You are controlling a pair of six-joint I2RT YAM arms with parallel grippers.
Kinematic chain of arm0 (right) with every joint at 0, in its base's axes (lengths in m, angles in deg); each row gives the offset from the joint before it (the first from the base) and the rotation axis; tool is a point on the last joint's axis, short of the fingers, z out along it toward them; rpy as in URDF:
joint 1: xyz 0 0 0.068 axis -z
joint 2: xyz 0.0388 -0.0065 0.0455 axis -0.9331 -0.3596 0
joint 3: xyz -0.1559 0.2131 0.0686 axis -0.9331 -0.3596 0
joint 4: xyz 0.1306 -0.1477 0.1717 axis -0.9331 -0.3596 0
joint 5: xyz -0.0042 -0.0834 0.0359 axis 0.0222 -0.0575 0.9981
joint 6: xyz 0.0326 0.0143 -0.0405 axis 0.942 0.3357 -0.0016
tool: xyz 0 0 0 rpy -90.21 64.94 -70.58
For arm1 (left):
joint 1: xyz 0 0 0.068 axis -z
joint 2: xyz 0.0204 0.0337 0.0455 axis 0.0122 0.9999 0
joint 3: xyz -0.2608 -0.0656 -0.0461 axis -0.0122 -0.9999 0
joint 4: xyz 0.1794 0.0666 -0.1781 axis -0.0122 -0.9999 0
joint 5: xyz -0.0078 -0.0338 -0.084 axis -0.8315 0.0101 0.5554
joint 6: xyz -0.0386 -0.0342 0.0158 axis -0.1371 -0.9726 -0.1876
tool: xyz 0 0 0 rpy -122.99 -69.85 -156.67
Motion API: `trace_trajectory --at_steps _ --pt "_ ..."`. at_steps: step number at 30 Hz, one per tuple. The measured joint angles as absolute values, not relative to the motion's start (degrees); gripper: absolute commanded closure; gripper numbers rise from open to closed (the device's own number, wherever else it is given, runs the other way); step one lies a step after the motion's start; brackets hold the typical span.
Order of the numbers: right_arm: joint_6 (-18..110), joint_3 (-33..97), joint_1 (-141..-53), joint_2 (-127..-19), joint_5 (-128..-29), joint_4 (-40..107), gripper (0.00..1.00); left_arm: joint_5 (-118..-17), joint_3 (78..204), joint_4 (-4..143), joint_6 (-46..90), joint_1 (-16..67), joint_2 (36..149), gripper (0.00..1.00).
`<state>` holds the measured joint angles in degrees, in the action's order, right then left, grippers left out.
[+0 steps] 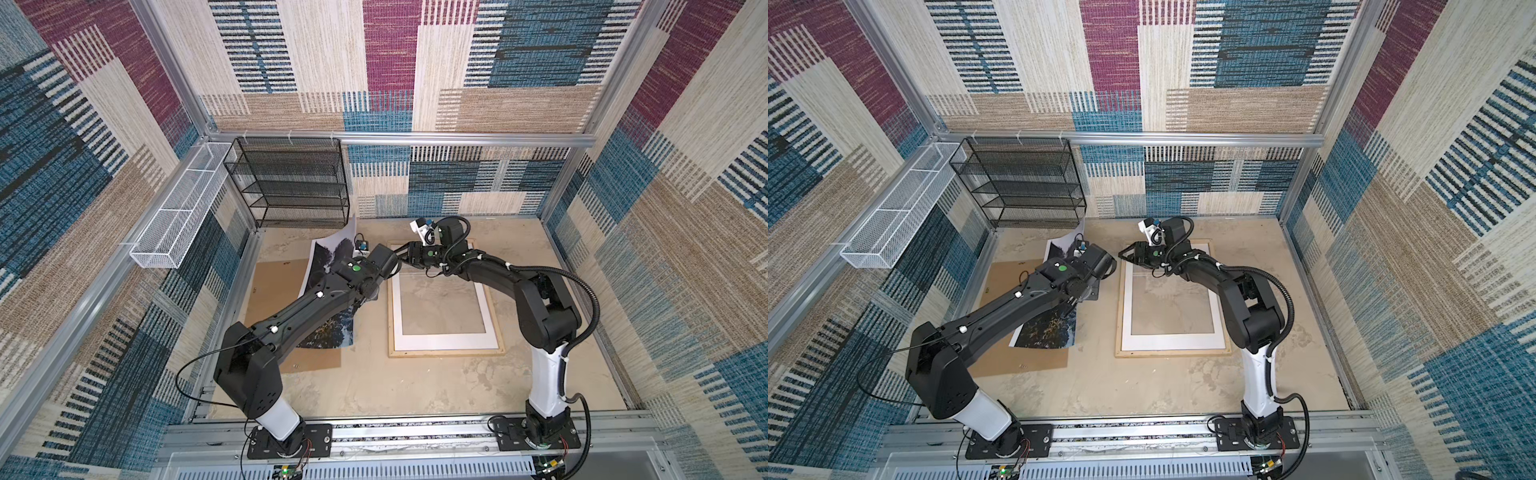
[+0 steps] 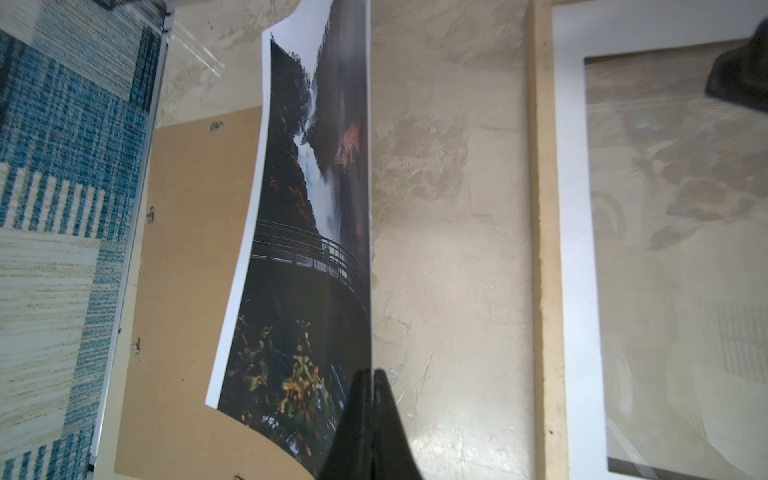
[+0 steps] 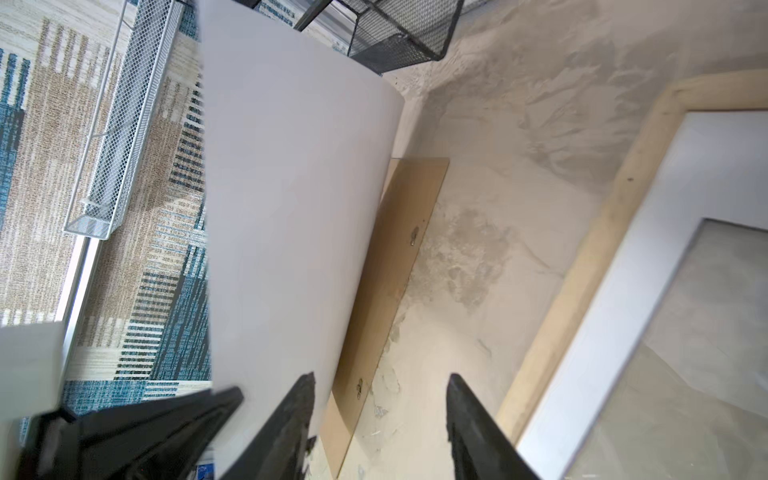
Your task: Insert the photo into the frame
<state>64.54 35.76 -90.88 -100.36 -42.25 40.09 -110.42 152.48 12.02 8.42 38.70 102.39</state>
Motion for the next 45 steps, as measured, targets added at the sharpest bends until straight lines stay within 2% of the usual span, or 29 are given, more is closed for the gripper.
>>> trace_trajectory --at_steps 12,19,23,28,36,45 --pt "69.0 19.1 -83.7 -91.9 -36.2 54.5 0.4 -97.1 175.8 7.7 14.6 39.2 101.2 1.0" --pt "73.1 12.6 -80.0 -88.6 -32.9 62.7 0.31 -87.7 189.2 7.7 17.2 40.3 103.8 1.0" --pt "74.4 11.2 -78.9 -87.5 -31.3 65.5 0.27 -82.6 191.8 7.9 17.8 40.3 103.2 1.0" --pt "75.6 10.5 -77.7 -87.4 -29.7 67.5 0.25 -81.1 186.1 8.3 18.3 40.2 100.0 1.0" --pt "75.9 9.1 -77.3 -88.5 -29.1 67.5 0.24 -80.8 162.5 12.0 14.9 35.2 91.5 1.0" --pt "73.5 10.2 -77.3 -89.1 -30.5 62.4 0.24 -80.4 151.3 15.4 11.4 29.6 86.5 1.0"
